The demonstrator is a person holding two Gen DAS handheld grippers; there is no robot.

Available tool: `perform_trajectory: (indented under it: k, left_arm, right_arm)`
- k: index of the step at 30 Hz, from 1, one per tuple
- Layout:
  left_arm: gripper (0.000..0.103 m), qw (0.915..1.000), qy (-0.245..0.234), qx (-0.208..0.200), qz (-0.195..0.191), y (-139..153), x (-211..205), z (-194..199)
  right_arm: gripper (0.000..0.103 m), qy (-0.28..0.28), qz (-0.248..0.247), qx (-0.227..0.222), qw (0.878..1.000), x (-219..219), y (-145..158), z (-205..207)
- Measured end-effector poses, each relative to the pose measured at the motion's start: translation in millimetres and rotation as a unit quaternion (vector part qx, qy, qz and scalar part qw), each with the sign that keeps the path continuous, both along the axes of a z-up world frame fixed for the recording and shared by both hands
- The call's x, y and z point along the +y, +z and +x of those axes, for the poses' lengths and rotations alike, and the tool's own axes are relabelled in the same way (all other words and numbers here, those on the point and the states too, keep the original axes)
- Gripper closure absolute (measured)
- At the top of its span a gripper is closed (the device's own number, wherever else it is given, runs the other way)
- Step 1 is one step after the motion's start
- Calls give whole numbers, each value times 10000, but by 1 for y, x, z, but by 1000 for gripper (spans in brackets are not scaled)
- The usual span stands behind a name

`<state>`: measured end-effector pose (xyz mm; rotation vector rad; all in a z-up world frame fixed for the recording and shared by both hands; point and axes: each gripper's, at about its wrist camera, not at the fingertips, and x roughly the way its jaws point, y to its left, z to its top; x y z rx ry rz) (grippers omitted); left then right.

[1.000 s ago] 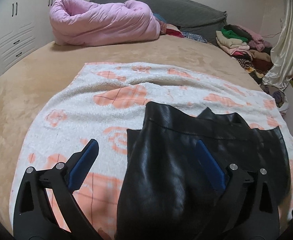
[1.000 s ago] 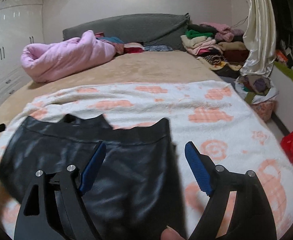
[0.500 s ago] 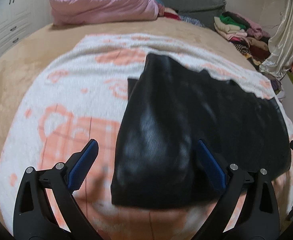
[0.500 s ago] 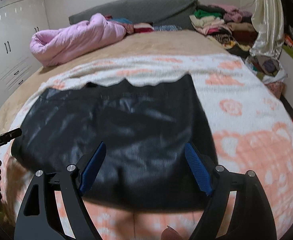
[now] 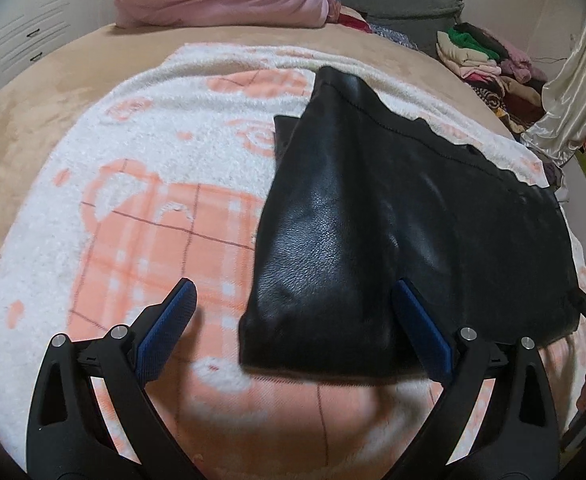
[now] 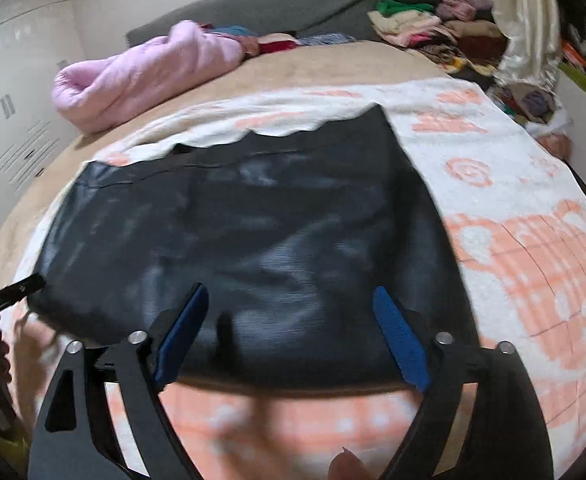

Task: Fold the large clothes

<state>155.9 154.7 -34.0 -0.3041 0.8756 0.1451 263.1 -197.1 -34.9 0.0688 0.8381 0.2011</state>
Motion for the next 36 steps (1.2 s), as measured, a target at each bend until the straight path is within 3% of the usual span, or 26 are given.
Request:
perform_trajectory:
  k: [5, 16, 17, 18, 20, 24, 27, 34, 35, 36]
  left_arm:
    - [10, 9999, 60, -77, 95, 11, 6, -9]
    - [10, 9995, 292, -90, 28, 12, 34, -19]
    - [10, 9995, 307, -89, -6, 11, 37, -18]
    - [10, 9994, 321, -86, -69, 10, 40, -17]
    - [10, 9992, 345, -76, -177, 10, 46, -16]
    - [10, 9983, 260, -59, -520, 8, 55, 0]
    - [10, 9975, 59, 6, -710, 5, 54, 20]
    - [10, 9926, -259, 496, -1082, -12, 50, 86]
    - [10, 9916, -314, 577, -1111, -16, 50, 95]
    - [10, 9916, -341, 614, -1089, -17, 51, 99]
  right_arm:
    - [9, 481, -65, -295, 9984, 33, 16, -14]
    - [9, 1203, -80, -278, 9923, 105, 14, -31]
    - [15, 1230, -106, -234, 9921, 112, 12, -30]
    - [28, 1223, -172, -198, 9921, 118, 9, -28]
    - [36, 1063, -312, -128, 9938, 123, 4, -21]
    - [37, 718, -307, 345, 9963, 125, -20, -3]
    - [37, 688, -445, 353, 9960, 128, -31, -2]
    - [38, 749, -245, 400, 9961, 123, -33, 0]
    - [42, 754, -50, 417, 9963, 117, -25, 2]
    - [57, 718, 117, 344, 9968, 112, -17, 6]
